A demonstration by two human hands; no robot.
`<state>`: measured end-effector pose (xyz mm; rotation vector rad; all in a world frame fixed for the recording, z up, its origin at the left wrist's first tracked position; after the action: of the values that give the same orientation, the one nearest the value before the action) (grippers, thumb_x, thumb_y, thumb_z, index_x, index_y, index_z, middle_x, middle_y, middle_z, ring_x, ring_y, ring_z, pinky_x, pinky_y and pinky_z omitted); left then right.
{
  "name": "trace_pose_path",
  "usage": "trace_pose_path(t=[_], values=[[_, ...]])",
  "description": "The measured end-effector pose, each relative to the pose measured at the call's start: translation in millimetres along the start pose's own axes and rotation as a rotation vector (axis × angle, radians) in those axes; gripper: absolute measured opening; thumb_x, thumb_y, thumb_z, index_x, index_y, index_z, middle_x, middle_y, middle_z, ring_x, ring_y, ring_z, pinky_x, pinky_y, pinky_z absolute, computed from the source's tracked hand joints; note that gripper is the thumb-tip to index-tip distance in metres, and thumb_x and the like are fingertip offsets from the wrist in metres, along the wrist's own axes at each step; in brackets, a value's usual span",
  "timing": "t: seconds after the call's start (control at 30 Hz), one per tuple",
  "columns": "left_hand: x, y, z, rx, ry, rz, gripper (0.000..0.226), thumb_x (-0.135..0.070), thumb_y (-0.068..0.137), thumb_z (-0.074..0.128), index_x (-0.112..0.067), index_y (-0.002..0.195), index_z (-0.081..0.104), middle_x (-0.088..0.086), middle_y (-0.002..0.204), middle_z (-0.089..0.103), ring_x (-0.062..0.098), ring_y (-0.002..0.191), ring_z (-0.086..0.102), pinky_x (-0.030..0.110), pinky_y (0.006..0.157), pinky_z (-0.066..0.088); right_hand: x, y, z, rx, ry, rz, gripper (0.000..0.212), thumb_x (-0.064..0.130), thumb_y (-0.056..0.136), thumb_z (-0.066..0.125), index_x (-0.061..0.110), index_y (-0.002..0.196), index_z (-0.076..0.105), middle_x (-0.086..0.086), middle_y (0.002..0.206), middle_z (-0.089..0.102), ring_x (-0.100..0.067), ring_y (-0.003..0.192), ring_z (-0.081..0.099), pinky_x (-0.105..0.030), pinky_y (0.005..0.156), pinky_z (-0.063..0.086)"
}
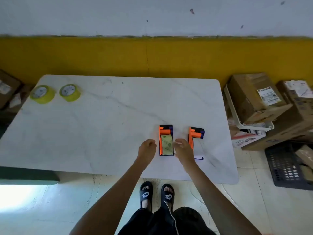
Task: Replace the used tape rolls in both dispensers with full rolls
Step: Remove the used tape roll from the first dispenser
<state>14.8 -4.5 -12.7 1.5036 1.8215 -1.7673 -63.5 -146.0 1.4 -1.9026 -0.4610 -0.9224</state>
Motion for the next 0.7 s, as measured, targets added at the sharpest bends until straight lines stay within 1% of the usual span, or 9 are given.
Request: trace_pose_path(t=[0.07, 0.17, 0.23, 0.33, 0.43, 0.5, 0.57, 0.63, 0.7], values=[[-4, 0, 3, 0.012, 0.043, -0.02, 0.03, -0.015, 0.093, 0.049, -0.014, 0.119, 0.064, 0.008, 0.114, 0.064, 0.027, 0.107, 0.062, 0.037, 0.09, 0.048, 0, 6, 2, -0.013, 0.008, -0.007, 0.018, 0.03, 0.079, 0.053, 0.03, 0.094, 0.061, 0.005, 0.094, 0.064, -0.023, 0.101, 0.062, -0.051, 0.095, 0.053], [1, -1, 12, 0.05, 0.058, -0.022, 0.019, -0.013, 0.088, 0.045, -0.015, 0.082, 0.062, 0.01, 0.088, 0.06, 0.024, 0.081, 0.052, 0.036, 0.072, 0.039, 6, 7, 4, -0.019, -0.027, 0.017, 0.025, 0.028, 0.08, 0.051, 0.02, 0.101, 0.063, 0.004, 0.091, 0.063, -0.023, 0.099, 0.063, -0.049, 0.093, 0.054], [0, -2, 14, 0.038, 0.078, 0.001, 0.025, -0.013, 0.086, 0.042, -0.005, 0.084, 0.065, 0.01, 0.082, 0.059, 0.022, 0.074, 0.048, 0.035, 0.069, 0.037, 11, 8, 4, -0.031, -0.069, 0.026, 0.026, 0.025, 0.082, 0.05, 0.016, 0.102, 0.063, 0.001, 0.088, 0.063, -0.023, 0.094, 0.062, -0.044, 0.088, 0.054], [-3, -5, 16, 0.014, 0.107, 0.067, 0.027, -0.01, 0.087, 0.041, 0.0, 0.089, 0.066, 0.01, 0.075, 0.056, 0.021, 0.069, 0.047, 0.032, 0.064, 0.037, 15, 6, 6, -0.048, -0.122, -0.008, 0.024, 0.023, 0.09, 0.047, 0.012, 0.103, 0.064, -0.002, 0.093, 0.064, -0.019, 0.088, 0.058, -0.032, 0.072, 0.045], [-4, -2, 15, 0.018, 0.086, 0.074, 0.023, -0.009, 0.086, 0.046, -0.003, 0.086, 0.069, 0.007, 0.074, 0.059, 0.021, 0.07, 0.051, 0.033, 0.066, 0.043, 13, 5, 9, -0.068, -0.098, -0.018, 0.025, 0.024, 0.094, 0.047, 0.01, 0.105, 0.064, -0.005, 0.099, 0.066, -0.014, 0.085, 0.057, -0.024, 0.065, 0.043], [-5, 1, 12, 0.033, 0.065, 0.073, 0.021, -0.008, 0.083, 0.05, -0.006, 0.087, 0.071, 0.008, 0.076, 0.064, 0.02, 0.072, 0.056, 0.034, 0.07, 0.048, 15, 5, 10, -0.073, -0.086, -0.013, 0.026, 0.024, 0.095, 0.045, 0.007, 0.1, 0.063, -0.005, 0.092, 0.064, -0.011, 0.076, 0.054, -0.023, 0.061, 0.04], [-6, 4, 8, 0.042, 0.054, 0.074, 0.025, -0.006, 0.079, 0.049, -0.01, 0.088, 0.073, 0.013, 0.084, 0.07, 0.021, 0.074, 0.06, 0.035, 0.071, 0.051, 16, 4, 11, -0.074, -0.074, -0.004, 0.031, 0.027, 0.098, 0.04, 0.007, 0.084, 0.059, -0.004, 0.077, 0.055, -0.011, 0.066, 0.047, -0.026, 0.059, 0.035], [-10, 6, 4, 0.044, 0.038, 0.077, 0.028, -0.009, 0.075, 0.05, -0.015, 0.089, 0.074, 0.013, 0.09, 0.072, 0.026, 0.081, 0.066, 0.043, 0.078, 0.057, 17, 5, 10, -0.08, -0.068, -0.013, 0.037, 0.028, 0.101, 0.035, 0.009, 0.074, 0.05, -0.003, 0.07, 0.049, -0.012, 0.062, 0.045, -0.027, 0.058, 0.033], [-14, 11, 1, 0.055, 0.023, 0.078, 0.03, -0.013, 0.072, 0.05, -0.017, 0.089, 0.075, 0.012, 0.093, 0.074, 0.034, 0.091, 0.07, 0.053, 0.086, 0.058, 20, 6, 9, -0.079, -0.059, -0.024, 0.036, 0.029, 0.102, 0.033, 0.008, 0.08, 0.052, -0.003, 0.076, 0.052, -0.012, 0.066, 0.049, -0.025, 0.058, 0.037]])
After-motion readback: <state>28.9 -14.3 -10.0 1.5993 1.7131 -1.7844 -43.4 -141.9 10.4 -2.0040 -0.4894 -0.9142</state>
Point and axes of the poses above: each hand's wrist, its own y-axis towards the middle knuckle, its own z-axis out of the palm, x = y × z, the point moved 2 cm from there along y, towards the middle knuckle
